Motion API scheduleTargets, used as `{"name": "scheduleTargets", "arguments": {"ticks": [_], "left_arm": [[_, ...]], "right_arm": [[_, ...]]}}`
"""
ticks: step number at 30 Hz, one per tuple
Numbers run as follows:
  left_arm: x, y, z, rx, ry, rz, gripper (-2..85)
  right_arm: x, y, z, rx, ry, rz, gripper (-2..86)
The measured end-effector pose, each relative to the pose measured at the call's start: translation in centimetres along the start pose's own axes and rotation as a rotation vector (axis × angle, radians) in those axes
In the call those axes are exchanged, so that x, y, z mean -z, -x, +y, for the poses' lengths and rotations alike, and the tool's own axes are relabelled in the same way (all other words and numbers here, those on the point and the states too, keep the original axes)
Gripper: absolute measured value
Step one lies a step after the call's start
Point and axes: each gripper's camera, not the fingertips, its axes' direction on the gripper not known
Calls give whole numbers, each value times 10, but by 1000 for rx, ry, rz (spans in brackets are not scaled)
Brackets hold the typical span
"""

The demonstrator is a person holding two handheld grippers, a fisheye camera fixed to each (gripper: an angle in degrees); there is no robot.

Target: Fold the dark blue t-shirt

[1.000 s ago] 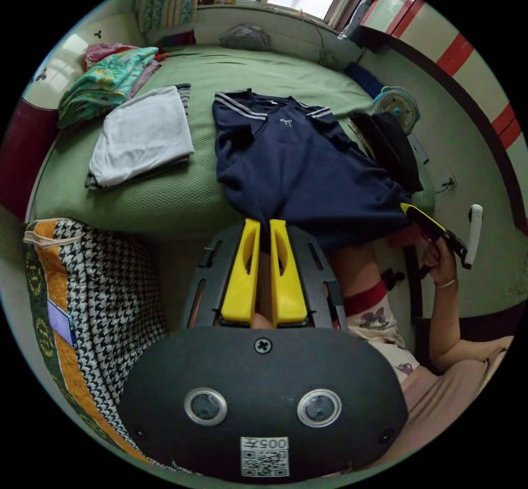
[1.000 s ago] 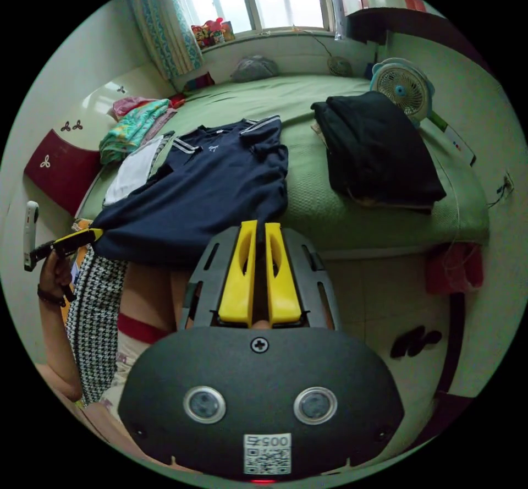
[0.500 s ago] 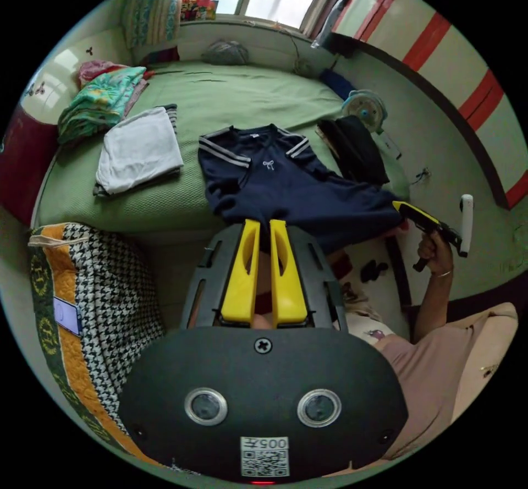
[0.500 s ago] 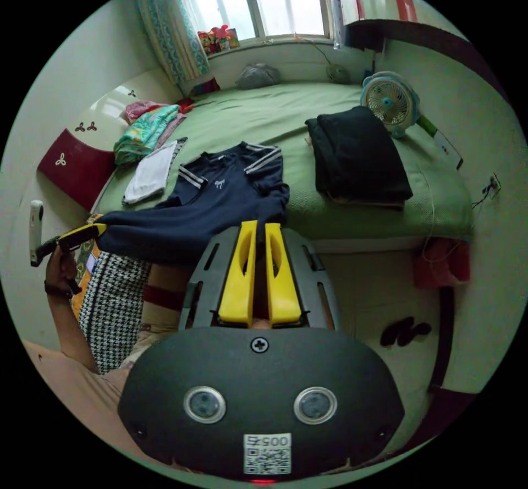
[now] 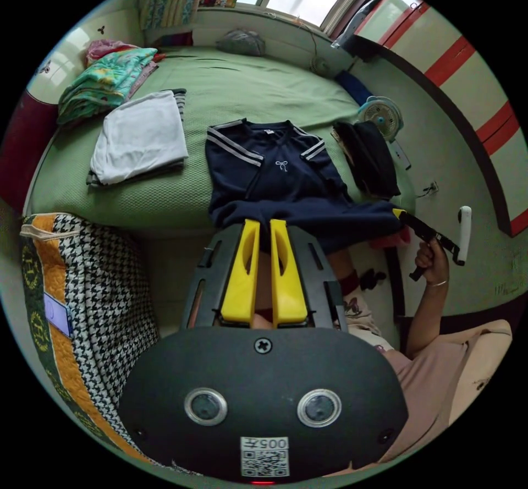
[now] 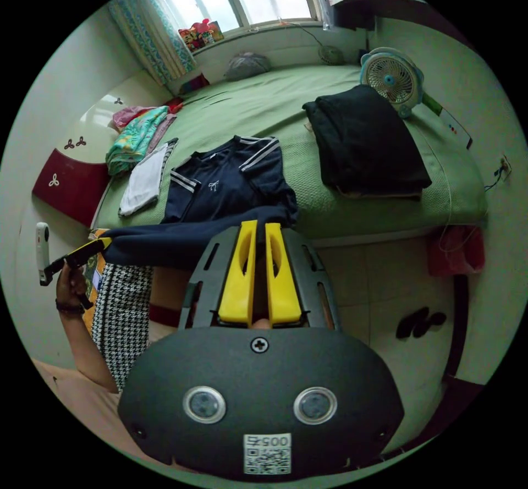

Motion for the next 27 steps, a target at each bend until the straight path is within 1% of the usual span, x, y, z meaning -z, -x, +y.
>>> {"name": "scheduleTargets", "arguments": {"ticks": [3, 12, 21, 23, 25, 27], "left_arm": [[-4, 4, -16, -1, -10, 11, 46], [-33, 17, -88, -10, -15, -87, 47], [-95, 45, -181, 12, -31, -137, 47], [-115, 52, -202, 40, -32, -128, 49], [-144, 67, -229, 142, -23, -134, 59], [-158, 73, -242, 178, -44, -189, 69]], "right_arm": [[-6, 3, -18, -2, -8, 5, -1], [-40, 30, -95, 40, -37, 18, -5], [-112, 62, -199, 116, -38, 92, -8], [-142, 66, -233, 86, -34, 103, -4], [-169, 67, -259, 68, -28, 92, 15], [-198, 68, -282, 39, 51, 105, 40]]}}
